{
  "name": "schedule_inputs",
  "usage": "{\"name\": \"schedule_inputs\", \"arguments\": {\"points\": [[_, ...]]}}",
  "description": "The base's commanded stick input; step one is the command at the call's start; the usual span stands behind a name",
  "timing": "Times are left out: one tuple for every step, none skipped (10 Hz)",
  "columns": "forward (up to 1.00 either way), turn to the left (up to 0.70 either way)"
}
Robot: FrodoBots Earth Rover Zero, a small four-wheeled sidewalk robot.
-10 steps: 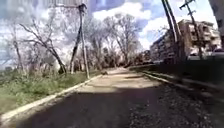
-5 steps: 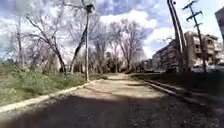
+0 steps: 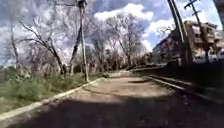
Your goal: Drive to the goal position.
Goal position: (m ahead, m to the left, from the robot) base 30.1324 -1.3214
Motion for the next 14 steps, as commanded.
{"name": "schedule_inputs", "arguments": {"points": [[0.7,0.0],[0.7,0.0],[0.7,0.0],[0.7,0.0],[0.7,0.0],[0.7,0.0],[0.7,0.0],[0.7,0.0],[0.7,0.0],[0.7,0.0],[0.7,0.0],[0.7,0.0],[0.7,0.0],[0.7,0.0]]}}
